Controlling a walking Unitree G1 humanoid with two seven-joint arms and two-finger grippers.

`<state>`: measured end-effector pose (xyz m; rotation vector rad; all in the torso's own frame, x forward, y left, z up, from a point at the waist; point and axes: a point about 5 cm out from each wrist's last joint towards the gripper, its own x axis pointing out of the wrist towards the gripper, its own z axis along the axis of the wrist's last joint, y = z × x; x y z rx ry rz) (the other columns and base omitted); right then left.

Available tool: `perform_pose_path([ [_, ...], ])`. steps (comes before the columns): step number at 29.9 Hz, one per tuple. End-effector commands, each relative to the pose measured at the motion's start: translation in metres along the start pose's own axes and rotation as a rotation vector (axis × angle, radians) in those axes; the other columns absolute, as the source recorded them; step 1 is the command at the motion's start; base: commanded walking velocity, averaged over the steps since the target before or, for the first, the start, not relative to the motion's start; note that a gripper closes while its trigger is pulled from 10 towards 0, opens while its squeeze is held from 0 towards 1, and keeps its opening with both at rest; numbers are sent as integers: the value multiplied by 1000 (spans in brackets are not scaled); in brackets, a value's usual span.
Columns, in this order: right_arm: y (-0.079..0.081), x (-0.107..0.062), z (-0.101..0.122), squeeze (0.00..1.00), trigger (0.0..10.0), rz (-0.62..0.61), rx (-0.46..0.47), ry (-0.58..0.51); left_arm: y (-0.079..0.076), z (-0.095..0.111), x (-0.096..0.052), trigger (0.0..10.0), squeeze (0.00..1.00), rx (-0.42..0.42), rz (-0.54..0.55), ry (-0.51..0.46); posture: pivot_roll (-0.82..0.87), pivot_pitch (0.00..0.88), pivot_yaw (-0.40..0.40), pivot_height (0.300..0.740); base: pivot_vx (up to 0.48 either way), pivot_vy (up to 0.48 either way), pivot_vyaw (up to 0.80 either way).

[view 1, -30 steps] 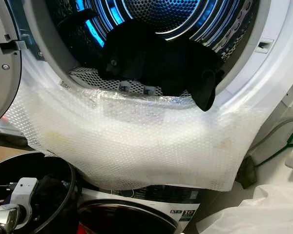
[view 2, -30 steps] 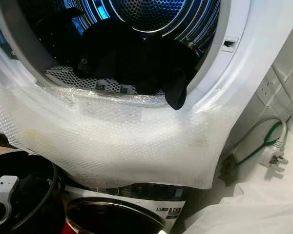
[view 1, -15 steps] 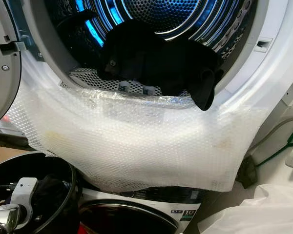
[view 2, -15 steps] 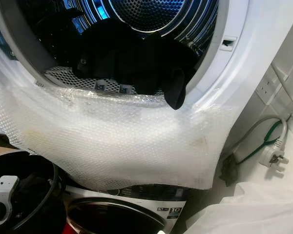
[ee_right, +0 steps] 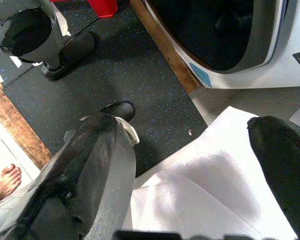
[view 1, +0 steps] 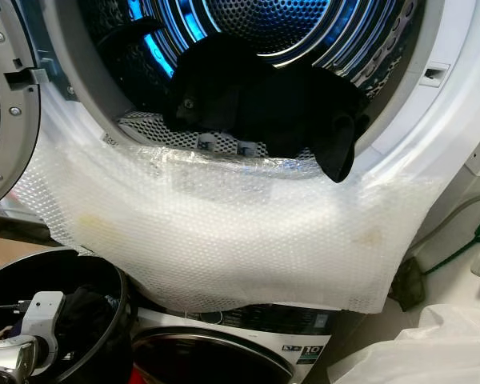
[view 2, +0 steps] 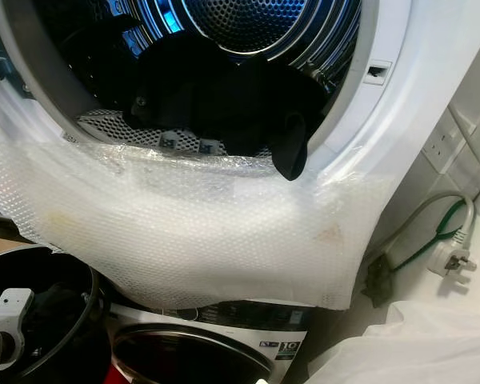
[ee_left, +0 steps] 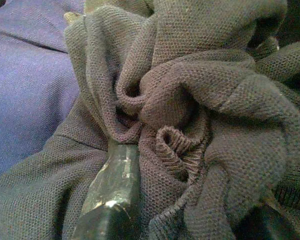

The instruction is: Clothes washing

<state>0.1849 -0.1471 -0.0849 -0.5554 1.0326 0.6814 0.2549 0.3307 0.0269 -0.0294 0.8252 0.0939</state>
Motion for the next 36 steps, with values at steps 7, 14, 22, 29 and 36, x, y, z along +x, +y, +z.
perform_pose_path([
  [7,4,1,-2,0,10000,10,3,9,-12,-3,2,0,0,-74,0,-51,197,0,-101,740,0,0,0],
  [14,4,1,-2,0,10000,14,5,9,-9,17,-19,0,0,-85,12,-192,204,0,-104,740,0,0,0],
  [22,4,1,-2,0,10000,20,-11,12,-10,47,-65,0,0,23,44,-359,223,0,-111,740,0,0,0],
  [29,3,1,3,0,10000,27,-15,2,-36,53,-111,0,0,134,-131,-427,241,0,-118,740,0,0,0],
  [36,1,0,3,0,10000,33,-19,5,-48,40,-137,0,0,231,-292,-420,260,0,-126,740,0,0,0],
])
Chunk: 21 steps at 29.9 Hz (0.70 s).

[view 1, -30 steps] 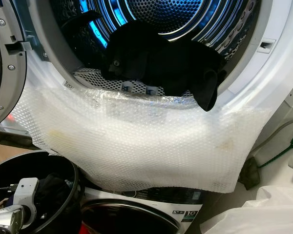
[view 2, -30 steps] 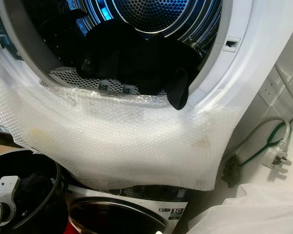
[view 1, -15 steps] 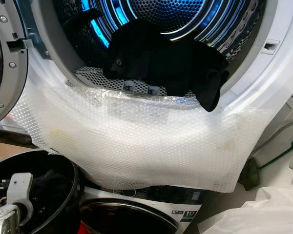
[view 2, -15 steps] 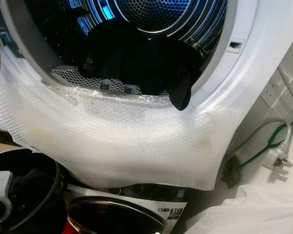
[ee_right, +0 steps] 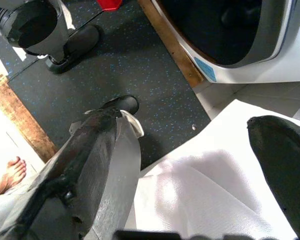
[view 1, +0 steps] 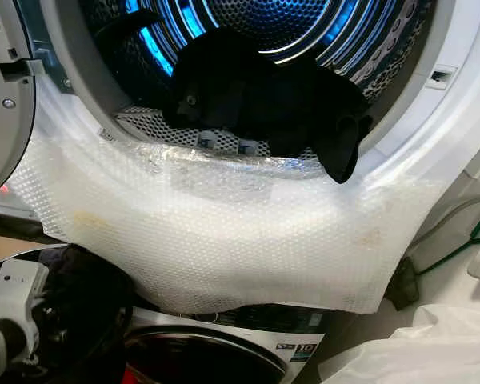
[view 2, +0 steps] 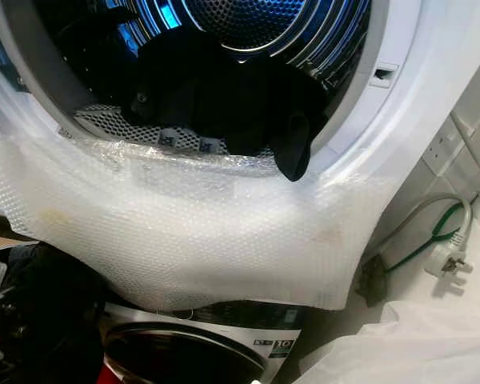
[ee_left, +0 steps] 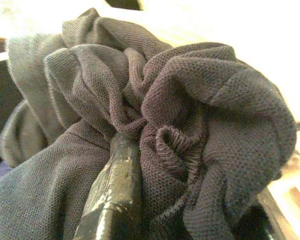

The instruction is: Clothes washing

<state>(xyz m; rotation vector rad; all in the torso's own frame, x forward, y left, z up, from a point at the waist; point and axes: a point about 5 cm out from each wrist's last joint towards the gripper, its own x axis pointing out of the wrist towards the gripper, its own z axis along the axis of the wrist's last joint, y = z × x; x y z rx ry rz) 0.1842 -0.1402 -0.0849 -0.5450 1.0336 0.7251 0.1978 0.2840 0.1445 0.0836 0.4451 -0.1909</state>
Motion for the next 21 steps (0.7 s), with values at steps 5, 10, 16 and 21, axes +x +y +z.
perform_pose_path([
  [5,-6,-2,1,0,10000,-3,-9,10,-3,10,-21,0,0,-49,-108,-157,268,0,-130,740,0,0,0],
  [10,-7,-2,3,0,10000,-1,-5,2,-4,5,-37,0,0,-77,-174,-197,270,0,-132,740,0,0,0],
  [16,-8,-2,3,0,10000,6,-7,2,-18,11,-61,0,0,-115,-331,-357,287,0,-143,740,0,0,0],
  [21,-9,-2,5,0,10000,12,-12,0,-41,18,-80,0,0,-64,-546,-404,297,0,-154,740,0,0,0],
])
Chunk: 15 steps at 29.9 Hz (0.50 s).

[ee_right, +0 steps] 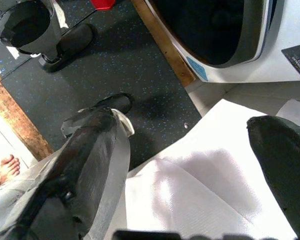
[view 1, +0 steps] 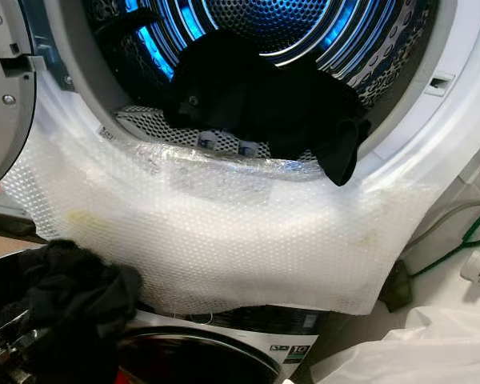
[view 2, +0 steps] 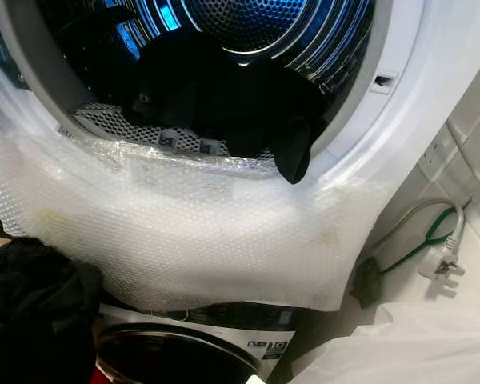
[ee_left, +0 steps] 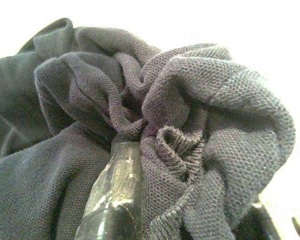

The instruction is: Clothes washing

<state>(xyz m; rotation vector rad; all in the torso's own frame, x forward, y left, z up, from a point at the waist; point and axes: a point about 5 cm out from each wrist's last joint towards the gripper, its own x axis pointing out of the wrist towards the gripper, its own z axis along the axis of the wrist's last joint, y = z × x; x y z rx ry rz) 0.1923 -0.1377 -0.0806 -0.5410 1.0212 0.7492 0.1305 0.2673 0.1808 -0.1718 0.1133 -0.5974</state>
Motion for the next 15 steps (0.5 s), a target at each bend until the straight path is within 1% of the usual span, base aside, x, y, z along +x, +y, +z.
perform_pose_path([
  [1,-4,-2,-3,0,10000,-3,-2,15,-20,10,3,0,0,53,-161,-8,297,0,-154,740,0,0,0],
  [2,-4,-2,-3,0,10000,-3,-2,15,-20,10,3,0,0,53,-161,-8,297,0,-154,740,0,0,0],
  [3,-4,-2,-3,0,10000,1,-6,15,-29,8,6,0,0,71,-238,56,304,0,-160,740,0,0,0],
  [4,-4,-2,-3,0,10000,3,-10,16,-34,6,8,0,0,87,-294,119,304,0,-160,740,0,0,0],
  [5,-4,-2,-2,0,10000,5,-13,17,-38,4,10,0,0,97,-330,159,309,0,-165,740,0,0,0],
  [6,-4,-2,-2,0,10000,6,-17,17,-45,1,12,0,0,117,-404,235,315,0,-166,740,0,0,0],
  [7,-4,-2,-2,0,10000,6,-17,17,-45,1,12,0,0,117,-404,235,315,0,-166,740,0,0,0],
  [8,-5,-2,-1,0,10000,6,-20,17,-50,0,14,0,0,141,-456,293,315,0,-166,740,0,0,0],
  [9,-5,-2,0,0,10000,5,-22,16,-51,-2,20,0,0,182,-494,343,319,0,-165,740,0,0,0],
  [10,-5,-2,1,0,10000,5,-23,14,-51,-2,26,0,0,226,-521,367,319,0,-165,740,0,0,0],
  [11,-6,-2,2,0,10000,3,-25,13,-52,-2,30,0,0,257,-538,381,319,0,-165,740,0,0,0],
  [12,-6,-1,4,0,10000,2,-26,9,-47,2,42,0,0,328,-526,357,312,0,-158,740,0,0,0],
  [13,-6,-1,5,0,10000,-1,-22,5,-43,7,55,0,0,385,-504,311,309,0,-158,740,0,0,0],
  [15,-6,-1,7,0,10000,-5,-15,-1,-40,18,73,0,0,460,-491,239,304,0,-154,740,0,0,0],
])
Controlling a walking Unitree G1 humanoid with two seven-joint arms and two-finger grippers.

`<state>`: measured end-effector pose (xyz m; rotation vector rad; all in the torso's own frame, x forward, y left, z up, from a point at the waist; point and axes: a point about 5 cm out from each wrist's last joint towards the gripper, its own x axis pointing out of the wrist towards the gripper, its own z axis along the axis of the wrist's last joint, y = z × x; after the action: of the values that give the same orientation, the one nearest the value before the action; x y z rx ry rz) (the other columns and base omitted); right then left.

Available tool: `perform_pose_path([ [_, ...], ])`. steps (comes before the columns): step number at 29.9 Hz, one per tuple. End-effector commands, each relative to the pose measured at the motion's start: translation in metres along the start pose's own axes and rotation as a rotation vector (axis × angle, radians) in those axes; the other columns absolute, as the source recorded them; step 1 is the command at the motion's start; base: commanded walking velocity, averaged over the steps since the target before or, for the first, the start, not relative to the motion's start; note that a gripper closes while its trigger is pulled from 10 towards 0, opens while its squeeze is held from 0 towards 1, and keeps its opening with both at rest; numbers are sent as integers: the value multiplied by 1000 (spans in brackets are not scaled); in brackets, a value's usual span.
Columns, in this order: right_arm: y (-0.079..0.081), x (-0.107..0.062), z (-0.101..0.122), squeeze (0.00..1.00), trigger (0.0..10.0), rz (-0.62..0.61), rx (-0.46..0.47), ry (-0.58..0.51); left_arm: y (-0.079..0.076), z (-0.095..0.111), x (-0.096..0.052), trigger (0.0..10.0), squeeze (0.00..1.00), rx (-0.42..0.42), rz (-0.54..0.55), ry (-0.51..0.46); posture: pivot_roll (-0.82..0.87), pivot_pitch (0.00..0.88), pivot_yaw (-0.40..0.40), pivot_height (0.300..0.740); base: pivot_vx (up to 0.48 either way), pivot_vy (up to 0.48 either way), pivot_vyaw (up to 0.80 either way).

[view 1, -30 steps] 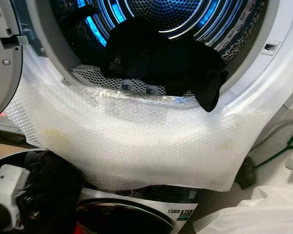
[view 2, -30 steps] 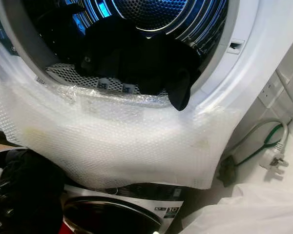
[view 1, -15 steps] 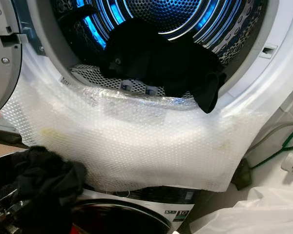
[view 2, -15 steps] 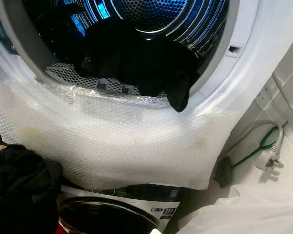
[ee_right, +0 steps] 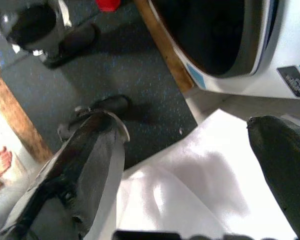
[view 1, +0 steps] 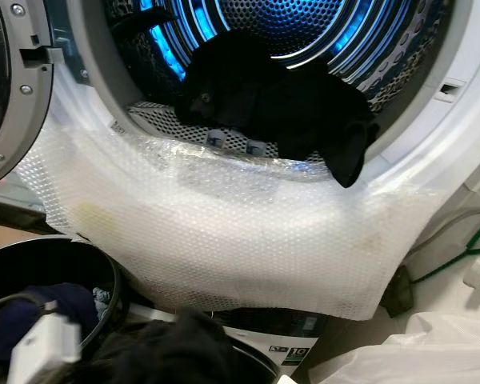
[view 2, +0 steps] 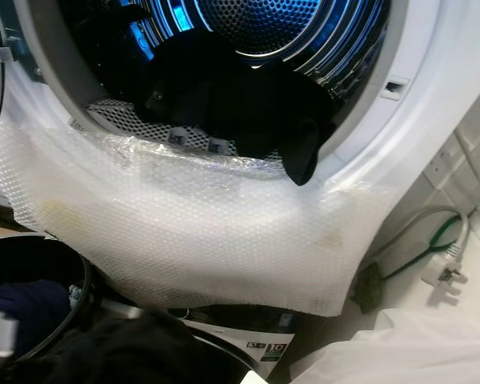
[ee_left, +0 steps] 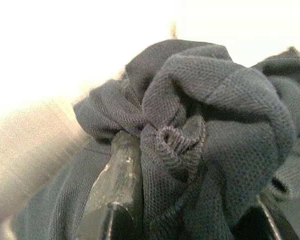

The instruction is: Clothes washing

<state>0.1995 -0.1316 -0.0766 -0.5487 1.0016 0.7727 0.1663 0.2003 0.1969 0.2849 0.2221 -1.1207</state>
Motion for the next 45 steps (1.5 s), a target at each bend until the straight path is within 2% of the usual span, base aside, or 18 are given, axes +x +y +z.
perform_pose_path([
  [1,-4,-1,-3,0,10000,-15,13,12,10,19,12,0,0,122,2,-73,304,0,-154,740,0,0,0],
  [2,-1,0,-2,0,10000,-12,14,12,19,32,21,0,0,178,-21,-125,301,0,-151,740,0,0,0],
  [6,1,0,-3,0,10000,-9,17,13,28,42,30,0,0,214,-49,-164,286,0,-143,740,0,0,0],
  [9,4,1,-5,0,10000,-13,42,11,37,65,50,0,0,249,-174,-293,245,0,-112,740,0,0,0],
  [13,4,1,-5,0,10000,-32,85,3,46,93,60,0,0,304,-225,-416,218,0,-87,740,0,0,0],
  [14,6,2,-7,0,10000,-35,92,7,53,112,59,0,0,341,-226,-500,211,0,-82,740,0,0,0],
  [15,6,2,-7,0,10000,-35,92,7,53,112,59,0,0,341,-226,-500,211,0,-82,740,0,0,0],
  [16,8,2,-11,0,10000,-36,108,13,65,151,50,0,0,414,-244,-670,206,0,-76,740,0,0,0],
  [17,9,2,-12,0,10000,-36,114,13,68,166,45,0,0,441,-267,-734,202,0,-70,740,0,0,0],
  [20,10,2,-12,0,10000,-36,118,13,71,177,42,0,0,461,-295,-775,202,0,-70,740,0,0,0],
  [22,11,3,-13,0,10000,-48,146,9,93,201,29,0,0,468,-223,-896,178,0,-49,740,0,0,0],
  [23,11,3,-14,0,10000,-59,171,5,121,222,19,0,0,450,-38,-1007,169,0,-45,740,0,0,0],
  [26,11,2,-17,0,10000,-63,180,7,152,234,13,0,0,385,192,-1082,152,0,-42,740,0,0,0],
  [28,11,2,-19,0,10000,-66,185,12,173,232,19,0,0,410,399,-1001,149,0,-41,740,0,0,0],
  [29,11,1,-21,0,10000,-71,193,13,182,227,25,2510,0,420,459,-935,149,0,-41,740,0,0,0],
  [32,10,0,-24,0,10000,-80,204,19,205,208,39,10000,0,315,556,-826,140,0,-39,740,0,0,0],
  [39,9,-1,-30,0,10000,-97,228,27,226,170,68,10000,0,132,677,-649,90,0,-19,740,0,0,0],
  [45,14,-1,-35,0,10000,-97,249,31,226,183,82,10000,0,141,717,-596,39,0,6,740,0,0,0],
])
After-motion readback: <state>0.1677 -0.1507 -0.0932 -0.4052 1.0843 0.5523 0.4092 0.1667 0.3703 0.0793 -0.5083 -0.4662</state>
